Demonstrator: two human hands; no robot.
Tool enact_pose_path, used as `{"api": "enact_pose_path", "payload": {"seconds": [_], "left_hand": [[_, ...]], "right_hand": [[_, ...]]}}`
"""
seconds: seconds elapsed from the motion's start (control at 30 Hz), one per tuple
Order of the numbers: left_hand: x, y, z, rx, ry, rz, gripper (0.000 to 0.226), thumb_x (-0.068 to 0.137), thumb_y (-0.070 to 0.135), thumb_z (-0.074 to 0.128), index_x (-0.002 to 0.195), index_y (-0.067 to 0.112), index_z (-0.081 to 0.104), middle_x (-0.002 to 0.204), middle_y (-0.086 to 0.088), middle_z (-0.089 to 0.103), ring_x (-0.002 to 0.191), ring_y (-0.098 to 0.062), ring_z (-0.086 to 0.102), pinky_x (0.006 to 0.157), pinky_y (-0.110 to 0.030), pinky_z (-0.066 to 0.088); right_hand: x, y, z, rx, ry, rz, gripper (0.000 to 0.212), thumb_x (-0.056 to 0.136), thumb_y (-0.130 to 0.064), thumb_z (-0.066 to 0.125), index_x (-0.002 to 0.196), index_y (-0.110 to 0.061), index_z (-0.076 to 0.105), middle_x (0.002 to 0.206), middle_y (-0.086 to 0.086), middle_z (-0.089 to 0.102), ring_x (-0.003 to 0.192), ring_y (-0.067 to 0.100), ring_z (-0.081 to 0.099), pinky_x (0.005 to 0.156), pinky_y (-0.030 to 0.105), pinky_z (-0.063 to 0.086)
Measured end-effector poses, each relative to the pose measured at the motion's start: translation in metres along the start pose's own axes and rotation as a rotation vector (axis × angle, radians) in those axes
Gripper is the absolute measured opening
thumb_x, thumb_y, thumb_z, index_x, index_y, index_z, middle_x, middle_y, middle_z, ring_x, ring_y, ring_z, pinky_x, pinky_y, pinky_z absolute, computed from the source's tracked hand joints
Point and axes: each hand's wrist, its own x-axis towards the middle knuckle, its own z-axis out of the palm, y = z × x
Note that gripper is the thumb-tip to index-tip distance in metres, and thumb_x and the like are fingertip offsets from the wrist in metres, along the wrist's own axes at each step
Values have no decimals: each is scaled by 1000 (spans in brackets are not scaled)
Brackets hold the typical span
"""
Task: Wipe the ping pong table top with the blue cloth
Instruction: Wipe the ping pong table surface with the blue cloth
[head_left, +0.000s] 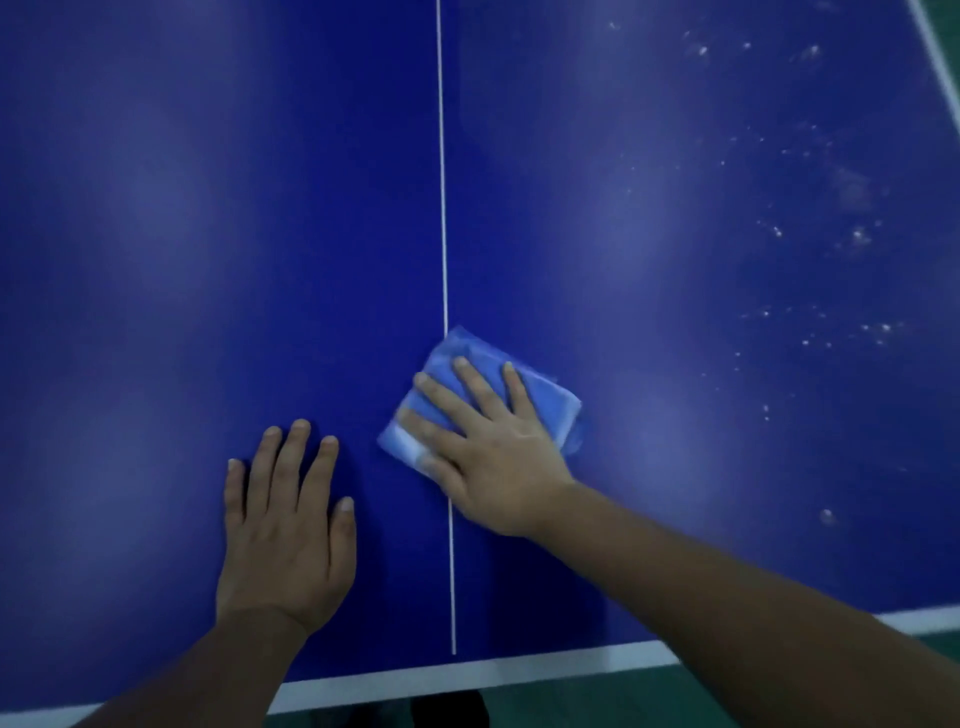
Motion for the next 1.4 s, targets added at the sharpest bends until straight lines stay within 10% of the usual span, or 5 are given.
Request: {"api": "enact_pose_path", "payload": {"seconds": [0.27, 0.53, 0.83, 1.1, 1.4], "left_hand": [[-1, 3, -1, 22, 12, -10, 62, 96, 38, 26, 147, 6, 41, 159, -15, 29, 150, -31, 16, 121, -54, 6], [-1, 2, -2, 7, 12, -23, 65, 96, 41, 22, 148, 7, 39, 160, -13, 26, 151, -28, 11, 123, -51, 1], [-2, 3, -3, 8, 11, -27, 65, 96, 43, 20, 151, 10, 36, 162, -11, 22, 151, -26, 8, 123, -49, -1], [-4, 2, -4, -27, 12, -17, 65, 97, 44, 19, 152, 12, 31, 163, -10, 18, 152, -25, 4, 123, -51, -2], [-5, 1, -3, -35, 17, 4, 58, 102, 39, 24, 153, 13, 29, 164, -10, 16, 152, -27, 3, 122, -53, -1]], "right_hand": [[-65, 203, -57, 166, 149, 1248, 57, 102, -52, 16, 158, -39, 14, 168, -5, 3, 153, 33, -4, 116, 69, 0], [-120, -14, 12, -15, -1, 225, 49, 104, -52, 28, 151, -41, 34, 163, -4, 27, 152, 34, 16, 115, 69, 9], [-94, 136, -35, 174, 138, 1267, 57, 102, -53, 15, 157, -41, 17, 168, -7, 4, 154, 32, -4, 114, 71, -1], [-149, -59, 17, 1, -61, 102, 52, 103, -54, 31, 153, -43, 28, 165, -5, 21, 153, 34, 12, 118, 65, 1], [-102, -2, -2, 93, 60, 1084, 54, 104, -47, 19, 157, -40, 17, 168, -4, 8, 153, 35, 0, 115, 70, -2]]}}
